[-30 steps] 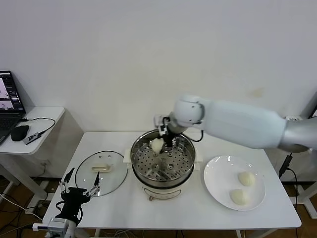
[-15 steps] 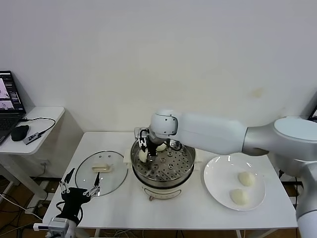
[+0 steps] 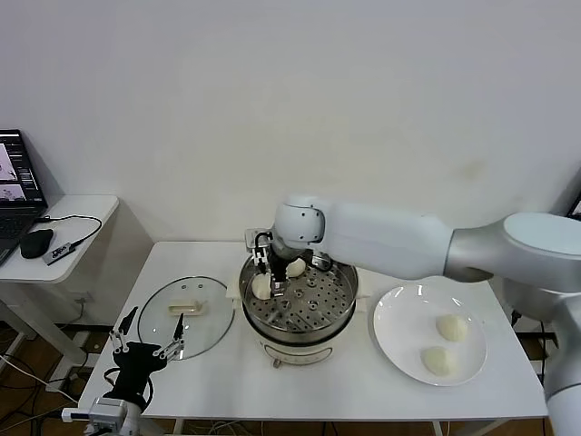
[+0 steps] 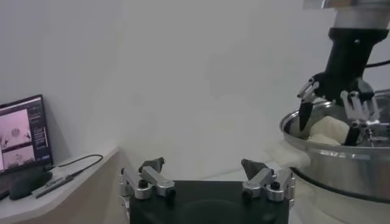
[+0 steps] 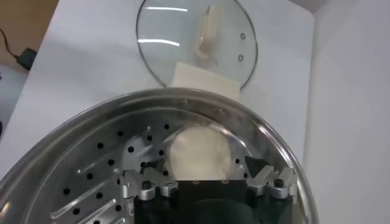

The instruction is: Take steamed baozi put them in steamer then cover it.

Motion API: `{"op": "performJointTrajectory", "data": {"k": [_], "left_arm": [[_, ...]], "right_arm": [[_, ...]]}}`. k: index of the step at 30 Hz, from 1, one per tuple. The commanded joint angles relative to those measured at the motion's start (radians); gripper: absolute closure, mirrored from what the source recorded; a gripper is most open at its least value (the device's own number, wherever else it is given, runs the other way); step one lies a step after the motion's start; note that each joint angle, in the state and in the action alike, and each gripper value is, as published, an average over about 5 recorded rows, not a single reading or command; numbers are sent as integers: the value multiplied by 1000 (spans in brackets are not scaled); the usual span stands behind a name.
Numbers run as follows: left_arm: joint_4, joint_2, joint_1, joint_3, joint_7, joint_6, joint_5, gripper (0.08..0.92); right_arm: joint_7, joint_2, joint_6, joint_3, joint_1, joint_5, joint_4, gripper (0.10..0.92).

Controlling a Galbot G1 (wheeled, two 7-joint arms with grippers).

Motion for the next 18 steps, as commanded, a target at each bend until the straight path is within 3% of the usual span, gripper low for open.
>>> {"op": "performJointTrajectory", "data": {"k": [1,10,18], "left_arm": [[-5,2,2,0,1,1,0,177],[-2,9,5,16,1,1,5,177],[2,9,6,35,0,0,15,177]], "right_arm": [[-150,-271,85,-7,139,-38,185,203],[-244,-651,236,-17,115,-212,340,203],[-261,-846,296,44,-50,-349,407,203]]}}
